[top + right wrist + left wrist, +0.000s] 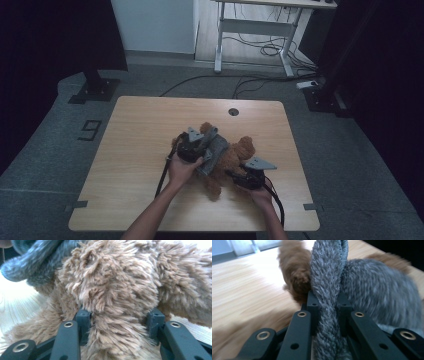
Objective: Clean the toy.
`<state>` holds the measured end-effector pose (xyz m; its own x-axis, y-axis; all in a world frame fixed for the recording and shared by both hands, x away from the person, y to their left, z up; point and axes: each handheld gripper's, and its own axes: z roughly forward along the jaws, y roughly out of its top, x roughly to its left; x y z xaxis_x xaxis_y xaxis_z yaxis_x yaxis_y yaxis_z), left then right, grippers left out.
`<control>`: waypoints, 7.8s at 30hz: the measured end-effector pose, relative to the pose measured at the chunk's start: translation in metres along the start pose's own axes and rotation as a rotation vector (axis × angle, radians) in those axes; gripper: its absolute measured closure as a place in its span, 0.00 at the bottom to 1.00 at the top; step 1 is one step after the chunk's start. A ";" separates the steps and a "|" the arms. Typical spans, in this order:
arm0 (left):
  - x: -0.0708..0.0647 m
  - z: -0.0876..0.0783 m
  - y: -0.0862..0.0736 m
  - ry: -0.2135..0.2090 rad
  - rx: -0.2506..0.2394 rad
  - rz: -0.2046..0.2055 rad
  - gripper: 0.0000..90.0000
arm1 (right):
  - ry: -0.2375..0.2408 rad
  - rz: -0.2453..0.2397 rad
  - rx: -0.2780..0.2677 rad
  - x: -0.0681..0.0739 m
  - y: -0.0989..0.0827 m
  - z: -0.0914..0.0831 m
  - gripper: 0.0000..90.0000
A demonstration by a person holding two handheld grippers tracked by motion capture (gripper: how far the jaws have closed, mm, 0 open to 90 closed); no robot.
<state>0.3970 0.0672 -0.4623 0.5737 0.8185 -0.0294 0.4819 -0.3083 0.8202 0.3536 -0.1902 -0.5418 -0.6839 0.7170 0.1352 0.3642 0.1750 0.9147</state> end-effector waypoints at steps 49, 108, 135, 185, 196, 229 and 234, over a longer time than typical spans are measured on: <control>0.028 -0.071 -0.011 -0.021 -0.117 -0.071 0.86 | -0.001 0.036 -0.016 -0.002 -0.002 0.002 0.58; 0.086 -0.022 -0.090 -0.067 0.078 -0.355 0.87 | -0.026 0.013 -0.049 0.007 0.000 0.004 0.63; 0.114 -0.035 -0.078 -0.071 -0.018 -0.410 0.85 | -0.061 -0.232 -0.021 -0.012 0.014 0.030 0.61; 0.022 -0.034 -0.054 -0.134 -0.169 -0.152 0.86 | -0.069 0.105 0.001 -0.011 0.030 -0.016 0.11; 0.022 -0.039 -0.060 -0.167 -0.185 -0.180 0.86 | -0.081 0.271 -0.106 -0.028 0.043 -0.010 0.16; 0.025 -0.038 -0.004 -0.186 -0.092 -0.170 0.84 | -0.095 0.022 -0.191 -0.013 0.014 -0.027 0.70; 0.030 -0.034 -0.015 -0.181 -0.084 -0.183 0.84 | -0.091 0.016 -0.193 -0.013 0.013 -0.027 0.70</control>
<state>0.3843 0.1128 -0.4559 0.5948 0.7547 -0.2769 0.5363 -0.1160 0.8361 0.3504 -0.2157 -0.5214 -0.6160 0.7781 0.1231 0.2406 0.0370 0.9699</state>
